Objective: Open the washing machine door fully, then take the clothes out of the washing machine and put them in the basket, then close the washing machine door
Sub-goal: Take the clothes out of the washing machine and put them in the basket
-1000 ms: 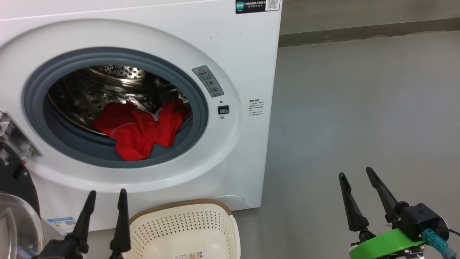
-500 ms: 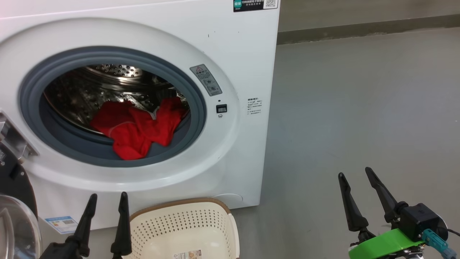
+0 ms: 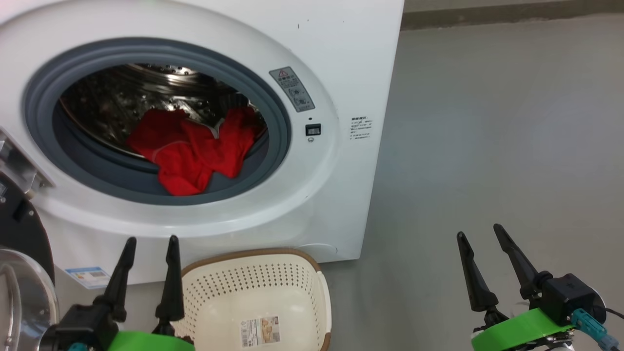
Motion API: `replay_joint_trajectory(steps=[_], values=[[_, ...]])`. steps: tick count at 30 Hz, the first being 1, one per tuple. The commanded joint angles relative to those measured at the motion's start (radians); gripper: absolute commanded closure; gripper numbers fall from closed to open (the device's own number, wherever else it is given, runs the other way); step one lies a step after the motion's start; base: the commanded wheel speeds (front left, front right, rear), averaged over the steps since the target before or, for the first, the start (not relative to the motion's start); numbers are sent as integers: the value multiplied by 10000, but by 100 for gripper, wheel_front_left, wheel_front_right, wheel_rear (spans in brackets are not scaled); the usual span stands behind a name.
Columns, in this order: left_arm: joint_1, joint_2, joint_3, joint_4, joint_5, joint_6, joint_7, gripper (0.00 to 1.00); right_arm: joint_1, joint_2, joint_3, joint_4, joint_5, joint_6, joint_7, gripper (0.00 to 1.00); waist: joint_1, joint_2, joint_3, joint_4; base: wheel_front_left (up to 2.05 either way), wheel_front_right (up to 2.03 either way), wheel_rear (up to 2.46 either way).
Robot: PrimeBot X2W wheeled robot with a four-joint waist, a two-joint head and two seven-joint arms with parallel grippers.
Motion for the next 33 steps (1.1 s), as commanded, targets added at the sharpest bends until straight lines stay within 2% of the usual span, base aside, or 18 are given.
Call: replay_joint_trajectory(steps=[1, 19, 25, 33], values=[[-507, 167, 286, -190, 0, 74, -14, 0, -461, -77, 304, -296, -57, 62, -65, 0, 0, 0, 242, 139, 0, 0, 0], [-3125, 303, 360, 1073, -325, -64, -327, 0, -1512, -77, 231, -579, -343, 62, -65, 0, 0, 0, 2196, 129, 0, 0, 0], [-4693, 439, 289, 1845, -307, -79, -301, 0, -1982, -77, 204, -664, -438, 62, -65, 0, 0, 0, 3108, 91, 0, 0, 0], [-6306, 650, 347, 3280, -350, -49, -297, 0, -2405, -77, 227, -712, -501, 62, -65, 0, 0, 0, 3781, 10, 0, 0, 0]])
